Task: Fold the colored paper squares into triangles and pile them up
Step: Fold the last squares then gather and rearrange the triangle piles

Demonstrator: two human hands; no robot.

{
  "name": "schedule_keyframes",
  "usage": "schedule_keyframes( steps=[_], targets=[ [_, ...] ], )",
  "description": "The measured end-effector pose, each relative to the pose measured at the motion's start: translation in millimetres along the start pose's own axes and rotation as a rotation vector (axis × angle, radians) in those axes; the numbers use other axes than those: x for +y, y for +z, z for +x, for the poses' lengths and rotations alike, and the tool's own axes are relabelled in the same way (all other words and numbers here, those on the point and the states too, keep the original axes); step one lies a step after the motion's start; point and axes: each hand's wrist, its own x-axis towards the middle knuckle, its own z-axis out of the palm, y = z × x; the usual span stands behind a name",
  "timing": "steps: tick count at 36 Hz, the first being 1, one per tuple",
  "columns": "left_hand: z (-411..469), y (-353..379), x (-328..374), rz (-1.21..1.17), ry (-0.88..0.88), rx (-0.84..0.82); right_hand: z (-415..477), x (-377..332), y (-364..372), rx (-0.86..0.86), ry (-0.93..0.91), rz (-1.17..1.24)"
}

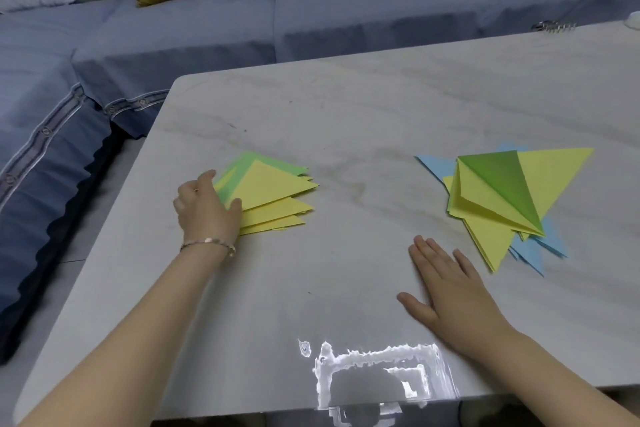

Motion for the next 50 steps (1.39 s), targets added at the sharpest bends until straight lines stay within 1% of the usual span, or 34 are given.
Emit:
schedule_keyframes(
  steps=[2, 4, 5, 7, 11, 14, 17, 19, 20, 22, 24, 26, 28, 30, 34, 36, 39, 43, 45, 46, 48, 50],
  targets=[
    [-15, 6, 5, -0.002, 0.126, -0.011, 2, 0, -7, 0.110, 0.013, 0.118],
    [-32, 13, 11, -0.025, 0.235, -0.050, 6, 1, -20, 0.271, 0.043, 0.215],
    [-41, 17, 13, -0.040, 0.275, -0.073, 8, 3, -27, 0.329, 0.057, 0.224],
    [-57, 23, 19, -0.078, 0.347, -0.108, 14, 10, -37, 0.381, 0.101, 0.209],
    [-83, 34, 26, -0.113, 0.463, -0.184, 26, 33, -37, 0.303, 0.275, 0.136],
    [-96, 37, 33, -0.141, 0.495, -0.240, 30, 49, -34, 0.209, 0.340, 0.071],
    [-103, 38, 36, -0.192, 0.523, -0.280, 32, 50, -33, 0.109, 0.399, 0.090],
    [-106, 39, 40, -0.263, 0.484, -0.330, 30, 42, -35, 0.115, 0.352, 0.133],
    [-108, 39, 44, -0.329, 0.425, -0.374, 28, 35, -37, 0.133, 0.299, 0.154],
    [-113, 38, 53, -0.511, 0.249, -0.505, 23, 16, -38, 0.164, 0.190, 0.195],
    [-118, 39, 64, -0.661, 0.066, -0.638, 17, -6, -40, 0.137, 0.104, 0.248],
    [-123, 42, 73, -0.757, -0.091, -0.759, 10, -27, -42, 0.091, 0.016, 0.298],
    [-127, 47, 78, -0.781, -0.135, -0.795, 3, -45, -44, 0.032, -0.087, 0.370],
    [-128, 54, 77, -0.721, -0.089, -0.725, -1, -58, -45, -0.028, -0.140, 0.450],
    [-120, 66, 69, -0.610, -0.071, -0.574, -9, -63, -42, -0.045, -0.192, 0.380],
    [-113, 65, 68, -0.477, 0.022, -0.542, -12, -57, -39, -0.058, -0.225, 0.387],
    [-100, 63, 70, -0.280, 0.232, -0.522, -12, -42, -38, -0.015, -0.209, 0.416],
    [-78, 57, 79, -0.161, 0.523, -0.590, -2, -27, -35, 0.098, -0.159, 0.381],
    [-67, 60, 84, -0.064, 0.624, -0.624, 2, -24, -31, 0.130, -0.143, 0.332],
    [-63, 62, 86, -0.021, 0.639, -0.647, 4, -24, -29, 0.130, -0.144, 0.304],
    [-58, 68, 88, 0.007, 0.615, -0.689, 8, -25, -22, 0.110, -0.166, 0.222],
    [-55, 75, 88, 0.016, 0.589, -0.687, 12, -27, -14, 0.066, -0.187, 0.123]
  ],
)
